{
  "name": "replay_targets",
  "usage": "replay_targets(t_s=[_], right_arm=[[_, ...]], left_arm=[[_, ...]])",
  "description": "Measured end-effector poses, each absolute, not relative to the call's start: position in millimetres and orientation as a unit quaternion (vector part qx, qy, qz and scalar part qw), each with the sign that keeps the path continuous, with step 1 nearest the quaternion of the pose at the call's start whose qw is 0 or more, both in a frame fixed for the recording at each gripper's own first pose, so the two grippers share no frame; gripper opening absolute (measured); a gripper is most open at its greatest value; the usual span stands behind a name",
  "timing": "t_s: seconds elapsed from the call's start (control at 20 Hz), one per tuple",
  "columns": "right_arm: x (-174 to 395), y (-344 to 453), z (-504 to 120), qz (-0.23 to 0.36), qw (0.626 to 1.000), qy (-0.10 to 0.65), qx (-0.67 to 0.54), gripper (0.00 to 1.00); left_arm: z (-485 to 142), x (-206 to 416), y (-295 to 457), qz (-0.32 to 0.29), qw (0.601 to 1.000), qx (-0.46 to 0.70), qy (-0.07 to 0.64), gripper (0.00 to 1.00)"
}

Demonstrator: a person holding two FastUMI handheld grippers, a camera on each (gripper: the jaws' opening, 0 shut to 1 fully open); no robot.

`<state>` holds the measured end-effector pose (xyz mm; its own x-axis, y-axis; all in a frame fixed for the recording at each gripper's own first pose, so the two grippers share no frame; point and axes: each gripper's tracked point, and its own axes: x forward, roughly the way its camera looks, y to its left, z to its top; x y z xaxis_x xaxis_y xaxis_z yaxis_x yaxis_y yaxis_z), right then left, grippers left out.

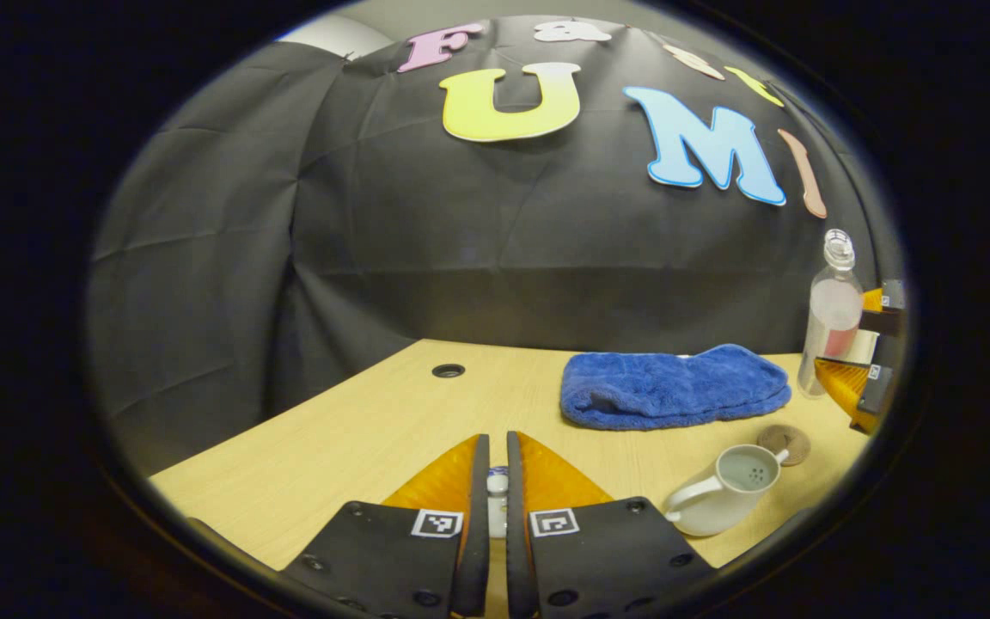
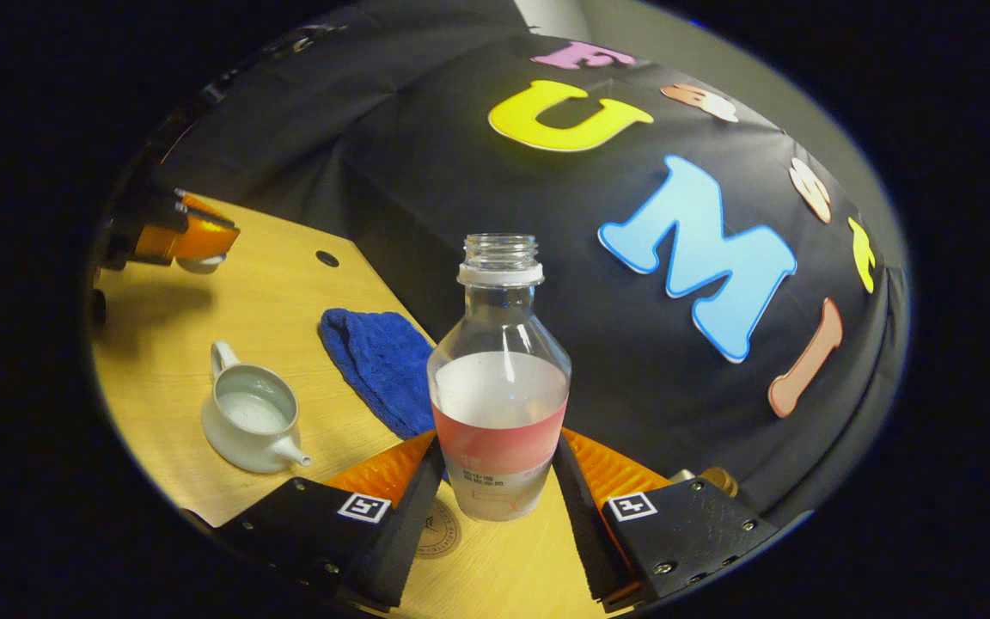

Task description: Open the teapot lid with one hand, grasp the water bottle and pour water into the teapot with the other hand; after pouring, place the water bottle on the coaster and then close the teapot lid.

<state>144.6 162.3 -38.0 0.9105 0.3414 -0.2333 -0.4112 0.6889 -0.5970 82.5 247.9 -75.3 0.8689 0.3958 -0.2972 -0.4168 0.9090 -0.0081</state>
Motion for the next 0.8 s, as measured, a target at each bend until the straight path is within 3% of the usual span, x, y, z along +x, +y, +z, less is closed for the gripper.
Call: replay_targets(t_s=[0.45,0.8], right_arm=[[159,154,-87,0.224,0.953,0.174,-0.109,0.77],[170,142,-95,0.217,0.955,0.2,-0.043,0.77]], left_arm=[[-75,84,248,0.211,0.966,-0.037,0.146,0.14],[-77,83,247,0.211,0.965,-0.034,0.15,0.14]])
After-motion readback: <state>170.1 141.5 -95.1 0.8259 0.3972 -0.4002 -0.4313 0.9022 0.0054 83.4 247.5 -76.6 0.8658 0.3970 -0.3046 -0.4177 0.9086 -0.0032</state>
